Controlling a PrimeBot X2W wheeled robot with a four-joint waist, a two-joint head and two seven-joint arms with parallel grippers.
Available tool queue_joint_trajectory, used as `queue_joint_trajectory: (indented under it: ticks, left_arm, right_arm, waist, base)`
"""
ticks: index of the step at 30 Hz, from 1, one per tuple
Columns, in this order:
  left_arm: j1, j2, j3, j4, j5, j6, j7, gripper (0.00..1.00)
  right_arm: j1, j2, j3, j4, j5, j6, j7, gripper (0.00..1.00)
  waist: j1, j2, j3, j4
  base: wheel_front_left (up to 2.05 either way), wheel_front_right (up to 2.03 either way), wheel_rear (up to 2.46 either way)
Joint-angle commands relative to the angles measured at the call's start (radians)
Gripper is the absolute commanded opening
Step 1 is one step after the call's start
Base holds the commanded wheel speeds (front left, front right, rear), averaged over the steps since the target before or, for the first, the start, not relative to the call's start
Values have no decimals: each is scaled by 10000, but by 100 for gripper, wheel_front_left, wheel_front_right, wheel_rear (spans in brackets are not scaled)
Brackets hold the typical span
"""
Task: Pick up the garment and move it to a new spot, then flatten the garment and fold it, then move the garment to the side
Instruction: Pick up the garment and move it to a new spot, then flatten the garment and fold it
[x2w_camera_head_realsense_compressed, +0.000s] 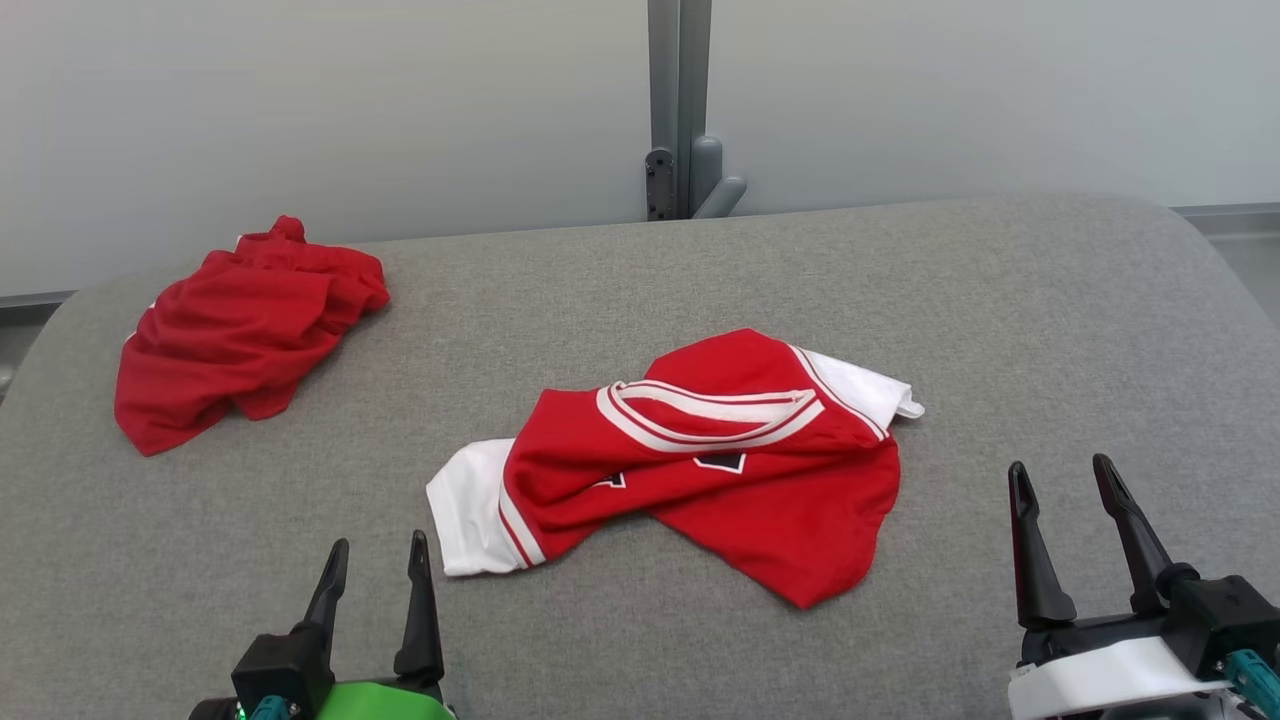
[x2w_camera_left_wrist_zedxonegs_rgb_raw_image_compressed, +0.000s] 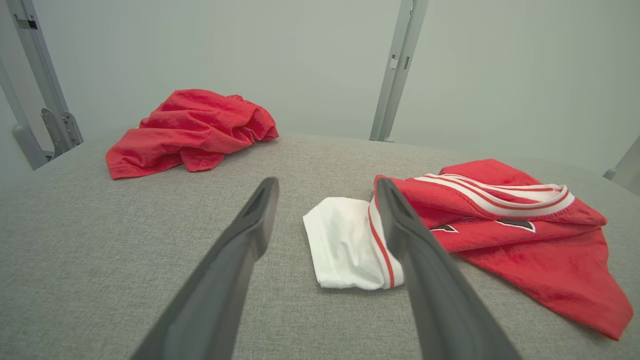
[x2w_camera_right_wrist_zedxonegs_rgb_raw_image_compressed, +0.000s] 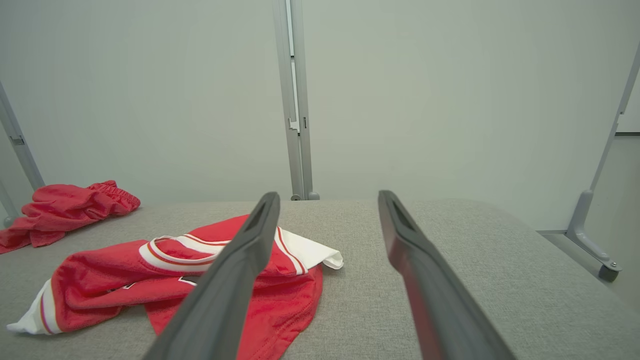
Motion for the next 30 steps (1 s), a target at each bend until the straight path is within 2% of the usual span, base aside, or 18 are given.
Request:
queue_joint_trajectory:
  ticks: [1,25,30]
  left_arm:
    - [131,3,-17,-7,22,39,-4,100]
    - [23,3,-85,122,-17,173,-4,100]
    - [-195,3,-311,273,155,-34,-4,100]
  right_arm:
    - [133,-29,5,24,47,1,-27,100]
    - [63,-29,161,133,167,1,-26,100]
    - [66,-29,214,153,157,1,-26,100]
  waist:
    - [0,0,-16,11]
    - [0,0,34,52]
    - [0,0,30,26]
  base:
    - [0,0,0]
    - [0,0,0]
    - [0,0,0]
